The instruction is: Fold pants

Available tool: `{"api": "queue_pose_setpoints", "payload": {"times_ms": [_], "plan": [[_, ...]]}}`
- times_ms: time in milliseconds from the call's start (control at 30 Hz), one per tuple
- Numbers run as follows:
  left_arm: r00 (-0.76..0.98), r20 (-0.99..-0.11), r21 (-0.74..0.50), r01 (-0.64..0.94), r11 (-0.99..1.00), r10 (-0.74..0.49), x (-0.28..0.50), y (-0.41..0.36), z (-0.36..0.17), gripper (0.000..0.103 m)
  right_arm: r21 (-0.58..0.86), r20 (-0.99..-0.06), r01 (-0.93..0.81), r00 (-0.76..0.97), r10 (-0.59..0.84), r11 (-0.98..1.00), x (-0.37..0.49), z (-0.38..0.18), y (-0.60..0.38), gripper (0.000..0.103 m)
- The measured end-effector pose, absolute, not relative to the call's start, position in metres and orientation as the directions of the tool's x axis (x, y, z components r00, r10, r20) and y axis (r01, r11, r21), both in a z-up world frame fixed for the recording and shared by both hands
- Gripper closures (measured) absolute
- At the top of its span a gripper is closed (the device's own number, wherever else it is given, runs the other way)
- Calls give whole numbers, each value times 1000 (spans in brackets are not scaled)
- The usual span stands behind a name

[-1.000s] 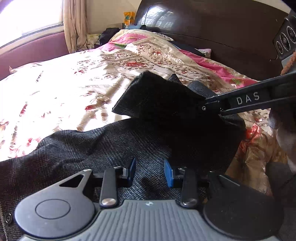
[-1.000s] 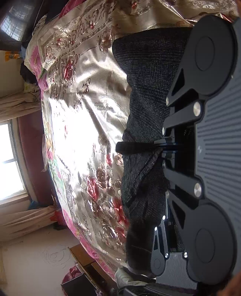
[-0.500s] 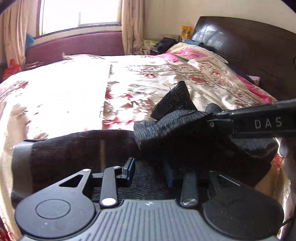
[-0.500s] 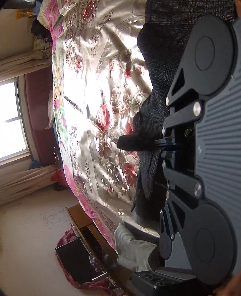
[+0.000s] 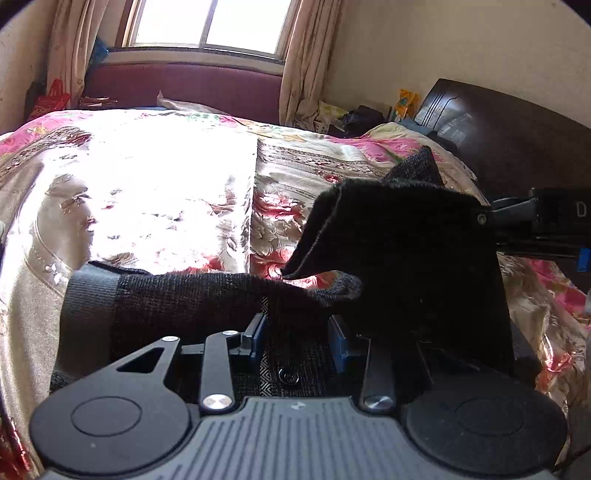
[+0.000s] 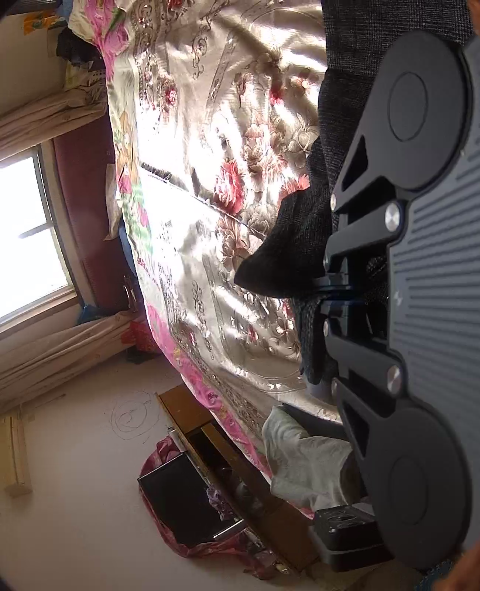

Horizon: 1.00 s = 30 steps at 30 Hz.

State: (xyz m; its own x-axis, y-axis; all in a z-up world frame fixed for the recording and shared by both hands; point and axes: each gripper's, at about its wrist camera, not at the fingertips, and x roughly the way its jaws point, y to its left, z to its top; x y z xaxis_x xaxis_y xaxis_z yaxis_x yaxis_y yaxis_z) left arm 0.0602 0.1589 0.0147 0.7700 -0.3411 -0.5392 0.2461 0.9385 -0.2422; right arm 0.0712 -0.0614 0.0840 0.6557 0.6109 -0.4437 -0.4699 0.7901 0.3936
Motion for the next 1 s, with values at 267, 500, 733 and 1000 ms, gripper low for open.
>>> {"api": "queue_pose_setpoints", "payload": {"times_ms": [267,500,733,1000], "plan": [[861,-498,2,115,993,-99,54,183,21,52,191,-418,-661,614,670,725,42,66,1,96],[812,-583,-25,8,1000,-21,46,232,2,48,186,-572,-716,478,666,673,47,23,33,91],[792,-610,43,56,998,-18,46,228,-12,47,164,-608,-723,462,646,671,54,29,43,82],[800,-599,179,174,968,-33,24,225,-12,41,227,-607,-766,372,702,601,42,47,41,75]]}}
